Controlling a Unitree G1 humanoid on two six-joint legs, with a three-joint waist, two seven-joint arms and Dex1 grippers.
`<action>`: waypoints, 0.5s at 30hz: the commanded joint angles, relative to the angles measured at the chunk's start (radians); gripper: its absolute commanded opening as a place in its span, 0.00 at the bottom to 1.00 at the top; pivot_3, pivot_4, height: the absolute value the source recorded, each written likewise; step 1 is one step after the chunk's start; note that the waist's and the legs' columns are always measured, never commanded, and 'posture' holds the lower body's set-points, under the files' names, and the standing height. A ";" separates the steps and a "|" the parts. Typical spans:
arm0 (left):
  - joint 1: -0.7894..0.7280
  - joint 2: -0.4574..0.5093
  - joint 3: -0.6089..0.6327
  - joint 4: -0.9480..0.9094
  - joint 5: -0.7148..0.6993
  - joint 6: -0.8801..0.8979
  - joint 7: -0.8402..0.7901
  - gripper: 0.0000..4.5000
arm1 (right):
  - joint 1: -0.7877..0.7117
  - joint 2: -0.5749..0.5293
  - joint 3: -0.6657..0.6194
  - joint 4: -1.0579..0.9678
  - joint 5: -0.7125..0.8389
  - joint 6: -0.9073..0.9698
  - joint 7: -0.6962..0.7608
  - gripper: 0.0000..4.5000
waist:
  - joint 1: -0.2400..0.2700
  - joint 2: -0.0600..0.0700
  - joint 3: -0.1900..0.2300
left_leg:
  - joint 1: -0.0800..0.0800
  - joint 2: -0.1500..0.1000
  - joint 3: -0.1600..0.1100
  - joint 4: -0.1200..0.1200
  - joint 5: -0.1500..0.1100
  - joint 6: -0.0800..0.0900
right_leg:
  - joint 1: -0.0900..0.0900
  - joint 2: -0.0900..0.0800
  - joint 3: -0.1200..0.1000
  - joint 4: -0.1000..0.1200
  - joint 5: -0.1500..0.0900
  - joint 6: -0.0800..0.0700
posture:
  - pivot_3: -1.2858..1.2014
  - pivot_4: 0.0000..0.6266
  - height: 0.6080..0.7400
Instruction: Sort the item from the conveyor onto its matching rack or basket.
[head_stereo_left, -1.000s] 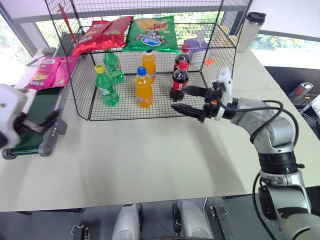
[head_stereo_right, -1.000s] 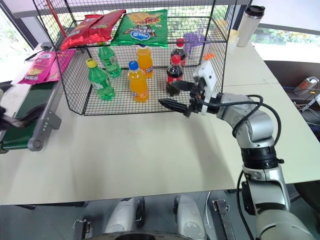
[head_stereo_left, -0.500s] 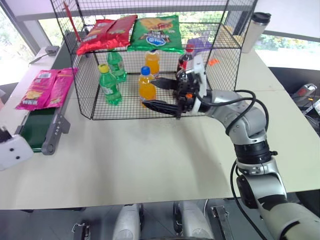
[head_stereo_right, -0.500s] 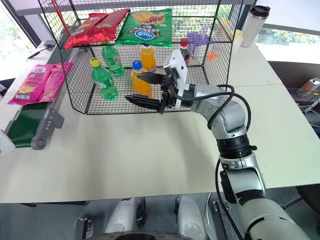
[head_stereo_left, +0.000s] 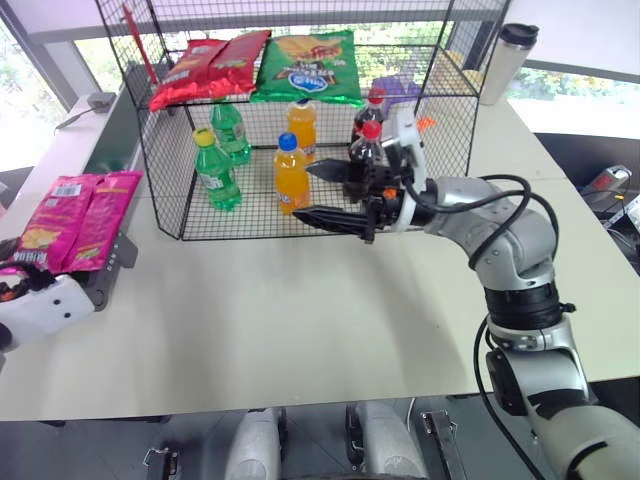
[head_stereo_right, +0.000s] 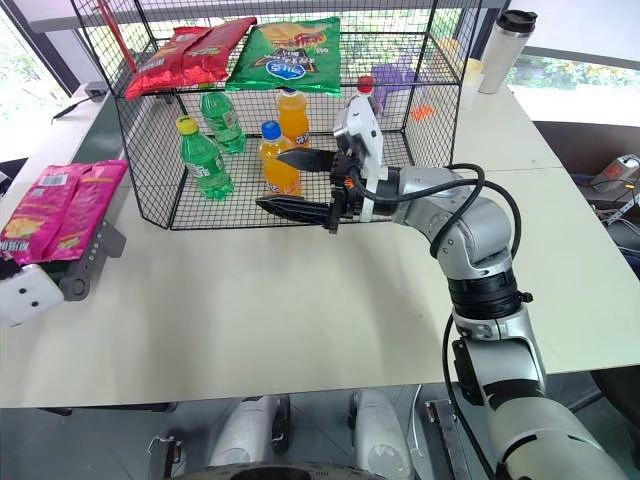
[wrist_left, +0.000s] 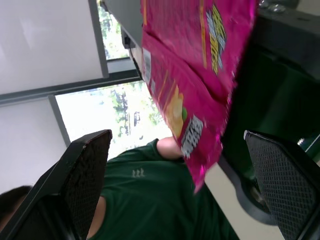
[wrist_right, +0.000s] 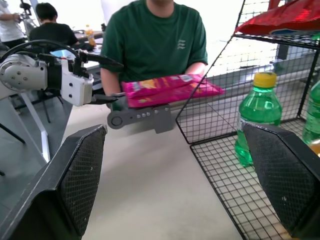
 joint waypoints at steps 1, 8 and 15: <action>-0.027 0.008 -0.013 0.018 0.022 -0.011 0.015 0.98 | -0.001 -0.007 -0.026 -0.052 0.017 -0.005 -0.014 1.00 | 0.000 0.000 0.000 | 0.000 0.000 0.000 0.000 0.000 0.000 | 0.000 0.000 0.000 0.000 0.000 0.000 | 0.52 0.24 1.00; -0.126 0.014 -0.094 0.100 0.056 -0.016 0.054 0.98 | 0.014 -0.021 -0.025 -0.067 0.005 -0.012 -0.036 1.00 | 0.002 0.000 0.000 | 0.000 0.000 0.000 0.001 0.000 0.000 | 0.000 0.000 0.000 0.001 0.001 0.001 | 0.52 0.24 1.00; -0.182 0.014 -0.151 0.152 0.067 -0.024 0.076 0.86 | 0.021 -0.032 -0.021 -0.075 -0.004 -0.019 -0.045 1.00 | 0.002 0.000 0.000 | 0.000 0.000 0.000 0.002 0.000 0.000 | 0.000 0.000 0.000 0.002 0.002 0.003 | 0.52 0.24 1.00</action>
